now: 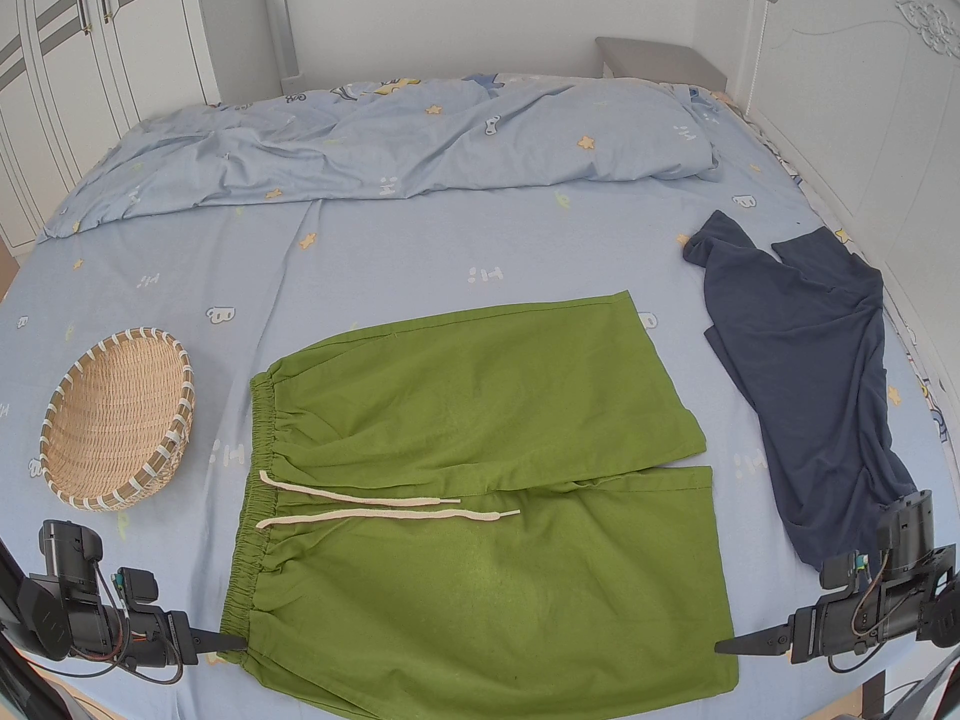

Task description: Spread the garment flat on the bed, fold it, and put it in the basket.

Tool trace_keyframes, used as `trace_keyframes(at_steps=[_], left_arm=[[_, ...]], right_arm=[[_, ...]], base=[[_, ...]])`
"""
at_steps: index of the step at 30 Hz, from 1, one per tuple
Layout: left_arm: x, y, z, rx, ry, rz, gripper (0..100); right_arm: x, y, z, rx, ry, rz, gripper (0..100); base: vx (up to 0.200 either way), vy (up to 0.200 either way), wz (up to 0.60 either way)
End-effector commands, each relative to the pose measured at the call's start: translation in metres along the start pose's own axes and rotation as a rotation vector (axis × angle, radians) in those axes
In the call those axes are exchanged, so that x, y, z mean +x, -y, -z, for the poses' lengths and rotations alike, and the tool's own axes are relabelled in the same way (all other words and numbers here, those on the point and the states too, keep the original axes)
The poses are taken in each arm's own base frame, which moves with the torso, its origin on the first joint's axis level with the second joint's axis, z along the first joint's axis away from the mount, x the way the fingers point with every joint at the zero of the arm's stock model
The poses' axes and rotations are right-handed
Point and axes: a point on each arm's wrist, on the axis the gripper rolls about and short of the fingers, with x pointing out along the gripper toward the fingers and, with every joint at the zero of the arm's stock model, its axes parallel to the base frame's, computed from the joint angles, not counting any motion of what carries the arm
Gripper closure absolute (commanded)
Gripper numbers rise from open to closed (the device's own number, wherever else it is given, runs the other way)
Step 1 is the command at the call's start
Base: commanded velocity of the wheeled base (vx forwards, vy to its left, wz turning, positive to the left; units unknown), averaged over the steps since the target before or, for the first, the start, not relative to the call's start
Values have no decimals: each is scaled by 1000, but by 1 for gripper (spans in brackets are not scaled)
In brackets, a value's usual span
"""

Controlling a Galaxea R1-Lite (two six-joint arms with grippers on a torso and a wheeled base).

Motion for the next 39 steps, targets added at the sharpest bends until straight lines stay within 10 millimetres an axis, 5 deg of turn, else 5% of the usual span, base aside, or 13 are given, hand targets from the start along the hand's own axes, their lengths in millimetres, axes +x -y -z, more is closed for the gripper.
trace_keyframes(at_steps=[1, 33, 34, 39], left_arm=[[-1, -1, 4, -14, -5, -4, 100], [-1, 0, 4, -8, -2, -3, 100], [-1, 0, 4, -9, -3, -3, 100], [-1, 0, 4, -12, -5, -4, 100]], right_arm=[[17, 8, 11, 46, -141, 20, 0], [30, 1, 20, 30, -271, -28, 0], [30, 1, 20, 32, -271, -27, 100], [29, 2, 21, 37, -274, -24, 100]], base=[[0, 0, 0], [0, 0, 0], [0, 0, 0], [0, 0, 0]])
